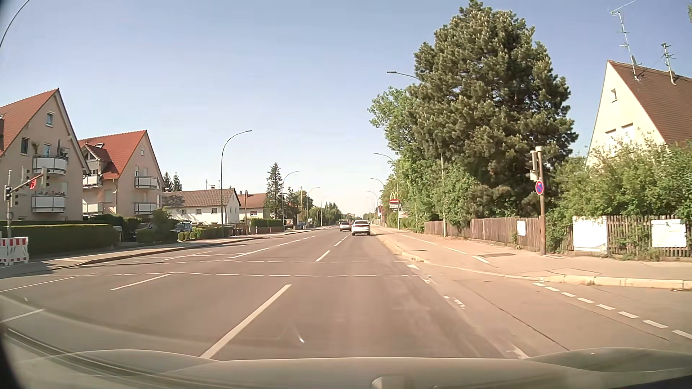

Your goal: Follow the waypoints while adhering to traffic rules and regulations

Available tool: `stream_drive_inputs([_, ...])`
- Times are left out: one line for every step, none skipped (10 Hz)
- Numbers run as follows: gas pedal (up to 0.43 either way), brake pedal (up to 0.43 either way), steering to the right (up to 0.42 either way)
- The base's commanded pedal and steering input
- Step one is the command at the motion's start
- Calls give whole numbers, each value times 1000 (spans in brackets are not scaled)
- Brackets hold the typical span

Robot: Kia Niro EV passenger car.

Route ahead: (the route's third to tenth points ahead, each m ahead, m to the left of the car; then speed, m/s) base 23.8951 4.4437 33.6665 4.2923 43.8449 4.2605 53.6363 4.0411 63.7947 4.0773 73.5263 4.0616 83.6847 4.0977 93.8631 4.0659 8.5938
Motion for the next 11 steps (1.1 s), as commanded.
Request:
stream_drive_inputs([197, 0, -1])
stream_drive_inputs([197, 0, -1])
stream_drive_inputs([197, 0, -6])
stream_drive_inputs([197, 0, -8])
stream_drive_inputs([220, 0, -5])
stream_drive_inputs([228, 0, -5])
stream_drive_inputs([228, 0, -4])
stream_drive_inputs([228, 0, -4])
stream_drive_inputs([220, 0, -5])
stream_drive_inputs([220, 0, -5])
stream_drive_inputs([220, 0, -5])
